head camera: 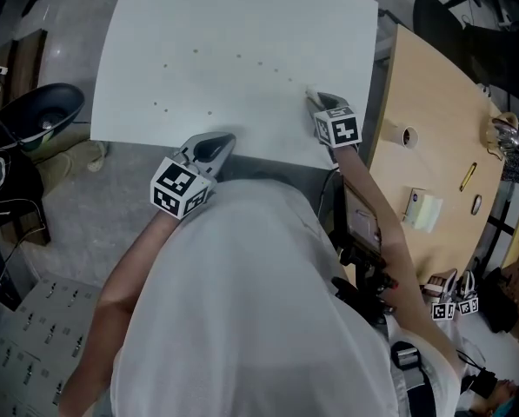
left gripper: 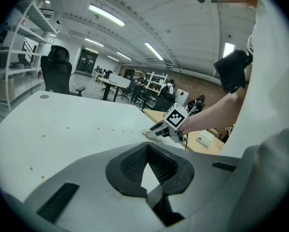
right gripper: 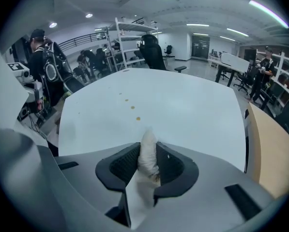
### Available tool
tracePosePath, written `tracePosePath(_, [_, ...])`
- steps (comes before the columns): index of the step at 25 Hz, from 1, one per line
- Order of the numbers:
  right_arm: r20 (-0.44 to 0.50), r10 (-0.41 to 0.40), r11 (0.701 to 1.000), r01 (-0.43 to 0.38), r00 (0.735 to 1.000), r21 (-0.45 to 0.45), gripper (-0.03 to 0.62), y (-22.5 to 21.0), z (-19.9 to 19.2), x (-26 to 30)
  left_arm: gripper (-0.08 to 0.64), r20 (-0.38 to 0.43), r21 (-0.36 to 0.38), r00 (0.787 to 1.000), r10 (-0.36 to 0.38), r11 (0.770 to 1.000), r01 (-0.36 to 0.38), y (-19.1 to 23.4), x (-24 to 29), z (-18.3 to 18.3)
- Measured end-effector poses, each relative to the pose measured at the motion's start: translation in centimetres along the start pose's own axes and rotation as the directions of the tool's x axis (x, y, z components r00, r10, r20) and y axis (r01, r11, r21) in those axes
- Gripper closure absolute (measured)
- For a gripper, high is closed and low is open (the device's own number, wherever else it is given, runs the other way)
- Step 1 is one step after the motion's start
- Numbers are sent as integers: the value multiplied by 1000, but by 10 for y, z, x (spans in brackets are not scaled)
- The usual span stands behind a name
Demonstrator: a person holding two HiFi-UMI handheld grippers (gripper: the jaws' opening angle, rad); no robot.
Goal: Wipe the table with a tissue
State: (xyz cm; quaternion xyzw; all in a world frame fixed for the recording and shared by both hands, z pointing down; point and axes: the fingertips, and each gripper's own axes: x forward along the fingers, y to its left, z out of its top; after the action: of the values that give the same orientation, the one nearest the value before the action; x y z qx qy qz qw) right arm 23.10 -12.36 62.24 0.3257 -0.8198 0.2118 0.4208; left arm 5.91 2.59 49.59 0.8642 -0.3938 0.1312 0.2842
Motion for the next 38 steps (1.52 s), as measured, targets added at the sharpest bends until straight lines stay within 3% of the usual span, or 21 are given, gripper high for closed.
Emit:
tracePosePath(7, [-47, 96, 981, -103, 994, -166, 489, 36, 1, 7, 556, -6, 12, 1000, -12, 1000, 12, 0, 3, 2])
tracePosePath(17, [-144, 236, 898, -273, 961, -345, 489, 97, -7, 6, 555, -6, 14, 1000, -14, 1000, 14, 0, 6, 4])
tracePosePath(21, [-166, 379, 849, -414, 910, -329, 489, 133, -11, -2, 556, 1, 12, 1000, -8, 1000, 8, 2, 3, 6])
tracePosePath(24, [3, 467, 871, -459, 884, -172, 489, 139, 12, -12, 555, 11, 10, 1000, -1, 1000, 1, 6, 1, 9])
tracePosePath(27, [188, 431, 896, -443, 882, 24, 489, 109, 43, -24, 556, 17, 1, 1000, 8, 1000, -8, 10, -1, 8])
tracePosePath(30, [246, 333, 926, -364, 910, 95, 489, 66, 60, -31, 556, 15, -4, 1000, 11, 1000, -11, 11, -4, 6])
tracePosePath(35, [205, 127, 974, -162, 970, 160, 489, 1, 55, -25, 555, 17, -9, 1000, 20, 1000, -20, 12, -8, 4])
tracePosePath(38, [128, 97, 987, -112, 987, 113, 489, -6, 47, -8, 556, 17, -17, 999, 36, 999, -36, 17, -13, 3])
